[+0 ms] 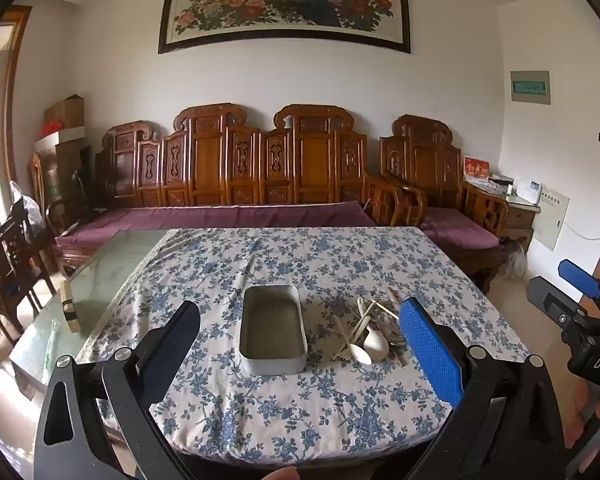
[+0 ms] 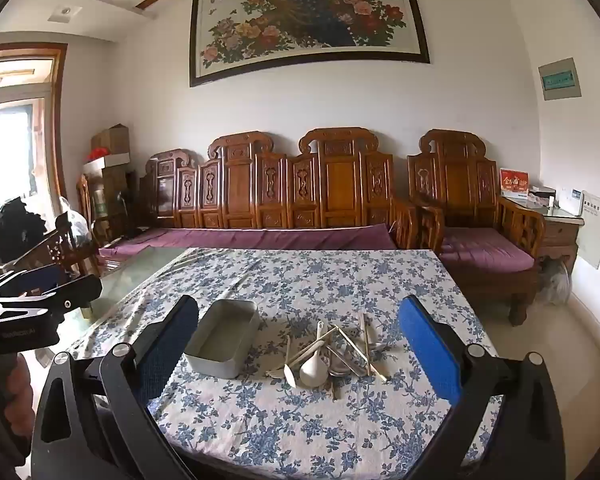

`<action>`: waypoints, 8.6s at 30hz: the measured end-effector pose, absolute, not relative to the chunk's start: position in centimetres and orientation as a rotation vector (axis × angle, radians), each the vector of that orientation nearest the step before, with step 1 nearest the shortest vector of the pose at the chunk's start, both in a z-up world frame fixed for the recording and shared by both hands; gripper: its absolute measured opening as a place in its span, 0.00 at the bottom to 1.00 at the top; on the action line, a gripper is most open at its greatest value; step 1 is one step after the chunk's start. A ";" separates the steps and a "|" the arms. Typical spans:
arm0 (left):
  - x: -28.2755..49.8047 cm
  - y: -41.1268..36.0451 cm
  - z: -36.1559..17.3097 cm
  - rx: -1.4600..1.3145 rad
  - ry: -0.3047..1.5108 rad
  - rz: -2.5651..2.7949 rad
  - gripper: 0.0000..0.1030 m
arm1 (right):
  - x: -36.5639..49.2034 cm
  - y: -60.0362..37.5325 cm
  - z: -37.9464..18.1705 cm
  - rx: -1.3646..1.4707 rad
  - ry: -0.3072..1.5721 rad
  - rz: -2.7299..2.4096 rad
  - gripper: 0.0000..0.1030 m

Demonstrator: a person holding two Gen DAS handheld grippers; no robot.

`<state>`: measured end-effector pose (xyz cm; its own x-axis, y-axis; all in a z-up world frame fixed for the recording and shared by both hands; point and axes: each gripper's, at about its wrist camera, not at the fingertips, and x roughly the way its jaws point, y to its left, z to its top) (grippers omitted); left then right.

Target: Organize utensils

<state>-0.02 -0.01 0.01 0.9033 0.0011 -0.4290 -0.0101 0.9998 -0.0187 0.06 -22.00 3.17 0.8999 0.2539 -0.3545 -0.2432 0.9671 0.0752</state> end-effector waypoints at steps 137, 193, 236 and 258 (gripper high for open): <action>17.8 -6.5 -14.5 0.099 0.801 -0.215 0.90 | 19.6 -26.6 -15.9 0.048 0.750 0.259 0.68; 21.6 -6.5 -20.2 -0.100 0.964 -0.225 0.01 | 29.4 -28.0 -24.0 0.036 0.963 0.256 0.25; 22.5 3.6 -18.0 -0.046 0.937 -0.071 0.01 | 25.7 -16.7 -16.7 -0.004 0.931 0.500 0.06; 25.4 8.1 -19.6 -0.016 0.989 -0.004 0.21 | 25.2 -7.8 -16.9 -0.070 0.950 0.583 0.06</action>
